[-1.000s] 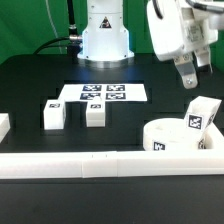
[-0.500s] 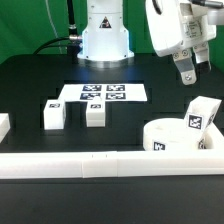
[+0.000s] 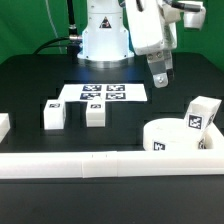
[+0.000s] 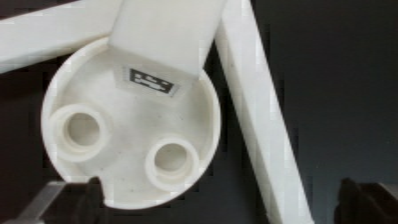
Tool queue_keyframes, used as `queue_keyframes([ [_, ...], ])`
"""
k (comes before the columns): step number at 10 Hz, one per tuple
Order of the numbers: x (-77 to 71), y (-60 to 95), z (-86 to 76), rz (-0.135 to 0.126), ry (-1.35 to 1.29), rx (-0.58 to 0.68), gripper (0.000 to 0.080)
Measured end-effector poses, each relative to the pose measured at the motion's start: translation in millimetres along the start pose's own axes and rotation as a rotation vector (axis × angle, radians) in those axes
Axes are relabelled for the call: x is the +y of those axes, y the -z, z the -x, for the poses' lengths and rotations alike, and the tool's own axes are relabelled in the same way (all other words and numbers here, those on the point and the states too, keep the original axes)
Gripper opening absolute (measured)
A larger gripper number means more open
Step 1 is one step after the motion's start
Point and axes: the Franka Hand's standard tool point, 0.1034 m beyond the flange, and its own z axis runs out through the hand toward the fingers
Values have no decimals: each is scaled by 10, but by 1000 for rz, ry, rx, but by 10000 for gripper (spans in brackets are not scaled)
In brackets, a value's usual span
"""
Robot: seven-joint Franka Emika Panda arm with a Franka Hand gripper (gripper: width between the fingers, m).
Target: Assemble stool
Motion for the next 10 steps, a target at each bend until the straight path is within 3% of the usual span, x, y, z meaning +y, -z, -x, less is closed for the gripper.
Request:
queue_keyframes([
  [4, 10, -7, 7, 7, 265, 1, 649],
  [5, 66, -25, 82, 72, 412, 26, 649],
  [7, 49, -61, 105, 90, 650, 57, 649],
  [10, 50, -62, 101, 97, 837, 49, 649],
])
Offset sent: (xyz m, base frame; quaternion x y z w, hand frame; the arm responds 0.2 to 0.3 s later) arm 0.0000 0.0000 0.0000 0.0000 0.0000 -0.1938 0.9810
